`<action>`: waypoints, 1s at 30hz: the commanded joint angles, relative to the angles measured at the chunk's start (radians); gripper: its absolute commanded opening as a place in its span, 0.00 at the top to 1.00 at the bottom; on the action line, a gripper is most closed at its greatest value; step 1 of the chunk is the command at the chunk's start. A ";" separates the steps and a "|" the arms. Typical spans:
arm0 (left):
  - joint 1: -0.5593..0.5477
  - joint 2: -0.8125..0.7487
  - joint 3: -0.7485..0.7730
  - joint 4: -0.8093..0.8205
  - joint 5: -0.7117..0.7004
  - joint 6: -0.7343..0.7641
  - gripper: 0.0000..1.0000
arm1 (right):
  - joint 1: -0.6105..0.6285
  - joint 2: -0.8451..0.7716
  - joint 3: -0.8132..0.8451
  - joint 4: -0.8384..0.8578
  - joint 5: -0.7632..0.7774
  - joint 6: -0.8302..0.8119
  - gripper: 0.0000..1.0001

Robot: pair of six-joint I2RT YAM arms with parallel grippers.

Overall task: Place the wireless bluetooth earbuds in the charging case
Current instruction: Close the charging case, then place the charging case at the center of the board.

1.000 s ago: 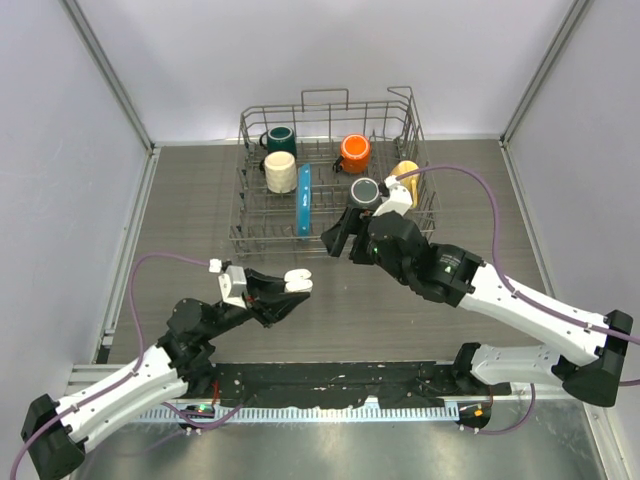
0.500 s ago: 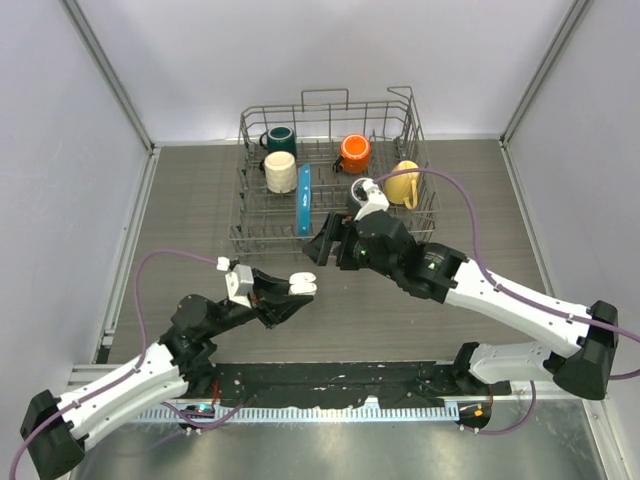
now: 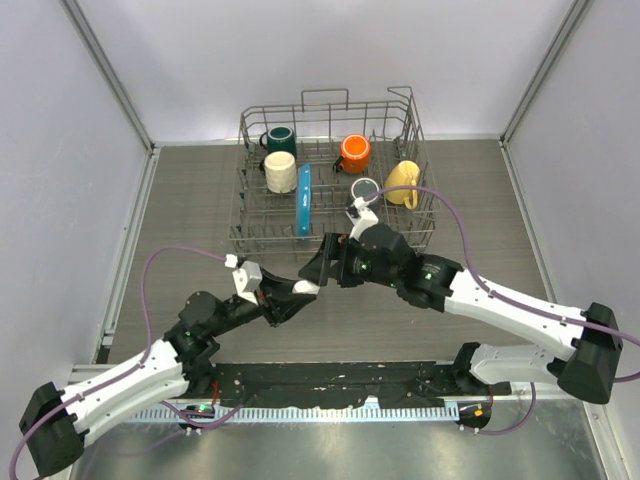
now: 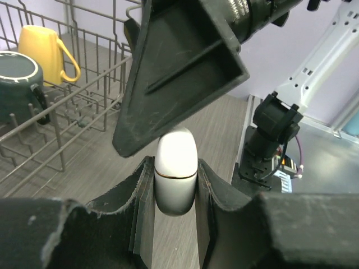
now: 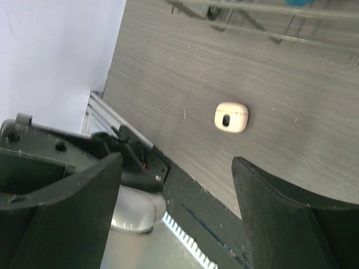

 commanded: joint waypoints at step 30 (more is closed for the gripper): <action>-0.053 0.700 0.252 -0.168 -0.269 -0.610 0.98 | 0.015 -0.413 -0.160 -0.334 0.659 0.289 0.16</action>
